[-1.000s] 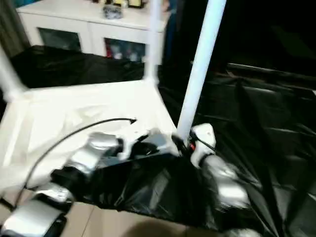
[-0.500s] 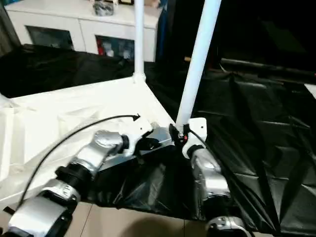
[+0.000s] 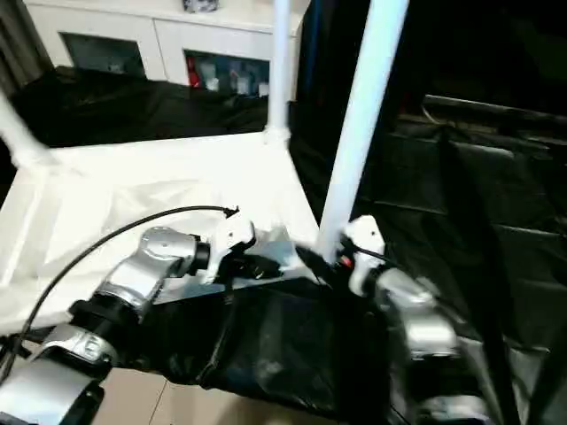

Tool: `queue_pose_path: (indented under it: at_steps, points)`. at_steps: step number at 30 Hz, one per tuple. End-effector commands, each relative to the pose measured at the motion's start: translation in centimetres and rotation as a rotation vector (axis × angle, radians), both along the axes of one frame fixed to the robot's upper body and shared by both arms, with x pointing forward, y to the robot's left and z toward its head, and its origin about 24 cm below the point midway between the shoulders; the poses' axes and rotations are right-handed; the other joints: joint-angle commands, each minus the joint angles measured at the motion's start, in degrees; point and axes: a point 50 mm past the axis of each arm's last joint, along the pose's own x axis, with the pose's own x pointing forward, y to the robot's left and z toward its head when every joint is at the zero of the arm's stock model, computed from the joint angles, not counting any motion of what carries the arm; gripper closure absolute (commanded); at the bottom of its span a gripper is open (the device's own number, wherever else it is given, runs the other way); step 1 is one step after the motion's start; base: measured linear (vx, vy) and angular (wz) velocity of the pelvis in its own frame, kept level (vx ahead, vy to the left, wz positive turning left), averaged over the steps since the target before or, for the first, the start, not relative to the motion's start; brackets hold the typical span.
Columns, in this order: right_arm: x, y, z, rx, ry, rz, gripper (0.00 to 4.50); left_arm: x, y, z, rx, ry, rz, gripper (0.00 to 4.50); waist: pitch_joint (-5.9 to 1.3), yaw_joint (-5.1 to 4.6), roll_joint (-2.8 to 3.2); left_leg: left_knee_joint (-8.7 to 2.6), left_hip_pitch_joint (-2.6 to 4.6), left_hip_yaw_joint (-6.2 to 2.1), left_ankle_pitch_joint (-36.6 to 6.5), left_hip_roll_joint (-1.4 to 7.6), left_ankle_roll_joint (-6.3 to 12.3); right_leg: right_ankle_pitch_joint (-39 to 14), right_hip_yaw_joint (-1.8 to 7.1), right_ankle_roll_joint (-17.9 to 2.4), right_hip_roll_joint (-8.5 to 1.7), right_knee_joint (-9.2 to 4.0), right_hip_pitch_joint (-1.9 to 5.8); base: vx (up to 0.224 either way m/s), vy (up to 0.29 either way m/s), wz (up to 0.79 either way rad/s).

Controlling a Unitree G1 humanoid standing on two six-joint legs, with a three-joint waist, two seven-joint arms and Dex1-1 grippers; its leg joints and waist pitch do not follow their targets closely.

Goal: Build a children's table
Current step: Rotate leg to tighten

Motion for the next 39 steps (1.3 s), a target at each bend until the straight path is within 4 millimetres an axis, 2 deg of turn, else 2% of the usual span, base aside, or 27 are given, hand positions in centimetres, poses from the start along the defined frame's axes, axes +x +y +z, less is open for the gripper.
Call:
queue_pose_path:
  at_steps: [1,2,4,7,13,18,20,22,23,25,29,30,33,38,39]
  points:
    - [-0.2,0.1,0.5,0.011,0.007,0.075,1.05,-0.7,0.0,-0.7,0.016,0.046,-0.064,4.5,-2.22,-0.09,-0.6,-2.71,0.02,0.37,-6.0,1.29,8.81,2.9,1.56,-17.5,-2.2,-2.53,3.21,0.0,0.0,0.0]
    - [-0.2,0.0,0.7,0.012,0.005,0.102,1.27,-0.7,0.2,-0.6,0.02,0.046,-0.071,4.5,-2.15,-0.14,-0.58,-2.81,0.05,0.34,-7.1,1.29,8.26,1.3,1.52,-17.4,-2.16,-2.66,3.16,0.0,0.0,0.0]
    - [-0.2,-0.1,1.0,0.009,0.005,0.144,1.4,-0.7,0.6,-0.5,0.028,0.038,-0.088,4.5,-1.89,-0.17,-0.52,-3.07,0.2,0.33,-11.1,1.43,6.09,-4.0,1.67,-16.9,-2.19,-3.1,2.96,0.0,0.0,0.0]
    - [-0.1,-0.2,1.1,-0.002,0.01,0.17,1.57,-0.6,0.8,-0.4,0.034,0.036,-0.098,4.5,-1.83,-0.05,-0.49,-3.05,0.21,0.4,-11.3,1.35,4.77,-4.8,1.78,-16.5,-2.21,-3.06,2.92,0.0,0.0,0.0]
    - [-0.3,0.1,1.1,0.01,0.039,0.216,2.12,-0.6,1.0,-0.3,0.038,0.054,-0.108,4.5,-2.08,0.34,-0.56,-2.5,0.07,0.56,-6.3,1.2,6.15,2.0,1.68,-17.6,-2.05,-2.18,3.24,0.0,0.0,0.0]
    - [-0.9,0.9,-0.2,0.03,0.081,0.156,2.38,-0.4,0.7,-0.7,0.029,0.075,-0.04,4.5,-2.03,0.65,-0.38,-2.46,0.11,0.58,-6.1,1.24,6.34,2.3,1.63,-17.8,-2.09,-2.15,3.22,0.0,0.0,0.0]
    - [-0.7,1.2,-0.9,0.024,0.074,0.047,2.41,-0.1,0.3,-1.0,0.037,0.062,0.024,4.5,-1.8,0.49,-0.41,-2.75,0.12,0.49,-7.7,1.26,5.54,-0.6,1.68,-17.2,-2.23,-2.49,3.02,0.0,0.0,0.0]
    - [-0.2,1.4,-1.8,0.017,0.073,-0.117,2.43,0.2,-0.4,-1.3,0.041,0.052,0.106,4.5,-1.38,-0.08,-0.59,-3.35,0.29,0.27,-13.0,1.17,2.54,-11.8,1.69,-14.6,-2.4,-3.57,2.72,-0.027,0.001,-0.01]
    - [-0.1,1.5,-1.8,0.018,0.075,-0.127,2.45,0.2,-0.5,-1.4,0.041,0.05,0.113,4.5,-1.3,-0.11,-0.63,-3.42,0.46,0.23,-13.9,1.11,1.88,-14.4,1.73,-13.8,-2.42,-3.92,2.57,0.0,0.0,0.0]
    - [0.4,2.0,-2.7,0.039,0.09,-0.3,2.49,0.5,-1.9,-1.6,0.035,0.038,0.192,4.5,-1.17,-0.23,-0.66,-3.71,0.62,0.01,-16.3,1.17,0.46,-20.0,1.84,-11.5,-2.44,-4.6,2.19,0.0,0.0,0.0]
    - [0.9,3.3,-3.5,0.042,0.098,-0.463,2.51,0.4,-4.1,-1.7,0.007,0.039,0.255,4.5,-1.19,-0.59,-0.35,-4.11,0.28,-0.35,-17.4,1.04,-0.87,-21.1,1.78,-9.6,-2.27,-4.76,2.09,0.0,0.0,0.0]
    - [1.1,3.8,-3.6,0.049,0.101,-0.494,2.51,0.4,-4.6,-1.7,0.004,0.034,0.272,4.5,-1.26,-0.71,-0.55,-4.11,0.31,-0.37,-18.1,0.91,-0.96,-21.2,1.68,-9.1,-2.13,-4.88,2.09,0.0,0.0,0.0]
    - [2.0,6.8,-3.2,0.113,0.109,-0.597,2.51,0.1,-6.8,-1.7,-0.01,0.025,0.29,4.5,-1.18,-0.87,-0.45,-4.14,0.51,-0.35,-19.8,0.83,-0.9,-22.5,1.79,-8.7,-2.19,-5.25,1.61,0.0,0.0,0.0]
    - [2.6,8.7,-2.8,0.103,0.083,-0.619,2.51,-0.3,-7.6,-1.8,0.002,0.018,0.251,4.5,-1.35,-1.13,-0.49,-4.31,0.36,-0.58,-20.9,0.77,-1.11,-21.8,1.64,-7.8,-2.04,-5.23,1.64,0.0,0.0,0.0]
    - [2.7,8.9,-2.4,0.136,0.066,-0.593,2.16,-0.4,-7.4,-1.8,0.006,0.023,0.239,4.5,-1.38,-1.26,-0.67,-4.33,0.25,-0.56,-20.8,0.79,-0.87,-21.1,1.61,-7.8,-2.01,-5.23,1.75,0.0,0.0,0.0]
